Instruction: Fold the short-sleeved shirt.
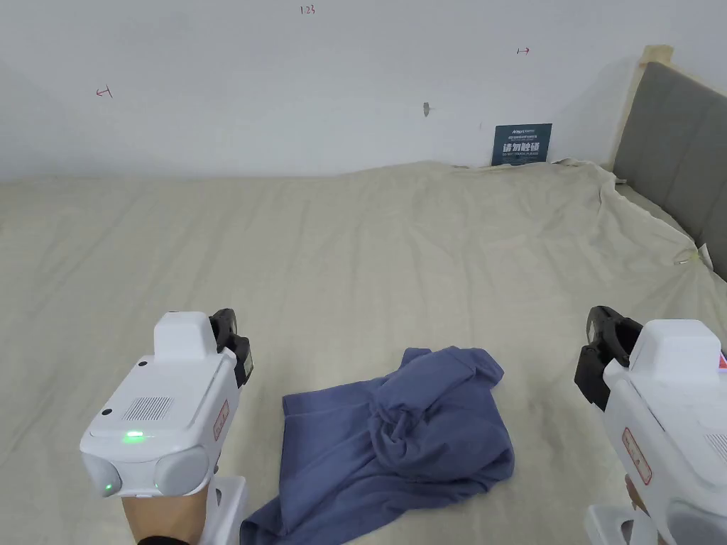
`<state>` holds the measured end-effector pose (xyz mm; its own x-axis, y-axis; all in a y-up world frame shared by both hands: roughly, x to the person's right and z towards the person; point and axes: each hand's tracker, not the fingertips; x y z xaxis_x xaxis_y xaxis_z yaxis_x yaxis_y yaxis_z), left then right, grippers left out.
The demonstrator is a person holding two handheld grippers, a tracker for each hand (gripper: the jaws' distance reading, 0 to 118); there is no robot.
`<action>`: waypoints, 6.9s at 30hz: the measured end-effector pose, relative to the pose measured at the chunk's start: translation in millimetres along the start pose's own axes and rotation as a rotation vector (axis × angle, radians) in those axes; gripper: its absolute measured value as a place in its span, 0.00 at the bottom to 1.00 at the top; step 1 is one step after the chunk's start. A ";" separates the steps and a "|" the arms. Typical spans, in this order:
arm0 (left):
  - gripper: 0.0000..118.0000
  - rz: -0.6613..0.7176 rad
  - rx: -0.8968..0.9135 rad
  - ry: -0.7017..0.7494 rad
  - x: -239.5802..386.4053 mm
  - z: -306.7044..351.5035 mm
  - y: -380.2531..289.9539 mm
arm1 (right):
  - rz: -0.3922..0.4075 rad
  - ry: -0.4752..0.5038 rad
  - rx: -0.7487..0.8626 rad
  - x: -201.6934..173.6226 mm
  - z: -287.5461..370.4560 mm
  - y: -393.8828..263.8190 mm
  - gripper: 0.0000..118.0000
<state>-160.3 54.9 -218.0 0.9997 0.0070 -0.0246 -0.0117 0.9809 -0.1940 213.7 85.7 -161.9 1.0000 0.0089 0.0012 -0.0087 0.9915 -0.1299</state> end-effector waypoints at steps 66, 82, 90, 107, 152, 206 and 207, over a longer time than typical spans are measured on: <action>0.00 0.115 -0.690 -0.169 -9.9 -16.8 -85.8 | -0.083 0.110 -0.558 17.4 -196.3 -100.7 0.63; 0.00 0.133 -0.715 -0.169 -13.1 -33.9 -92.1 | -0.032 0.166 -0.784 3.6 -294.9 -165.5 0.28; 0.00 0.142 -0.705 -0.170 -13.4 -31.5 -91.1 | -0.015 0.195 -0.709 -5.1 -260.1 -158.3 0.02; 0.00 0.208 -0.585 -0.190 -29.6 -25.5 -46.9 | -0.148 0.150 -0.385 74.5 -173.2 -29.4 0.02; 0.00 -0.061 -0.072 0.190 -126.3 -218.7 246.1 | -0.177 0.026 -0.030 80.2 -293.3 165.5 0.02; 0.00 -0.097 -0.623 0.171 -134.9 17.3 -139.1 | -0.131 -0.131 -0.713 70.5 -45.9 -179.0 0.02; 0.00 -0.086 -0.645 0.181 -134.6 12.4 -141.0 | -0.135 -0.135 -0.724 72.9 -48.9 -185.2 0.02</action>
<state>-292.9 -82.0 -175.2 0.9787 -0.1538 -0.1358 0.0005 0.6638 -0.7479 288.3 -103.7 -186.3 0.9827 -0.0450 0.1794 0.1650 0.6518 -0.7402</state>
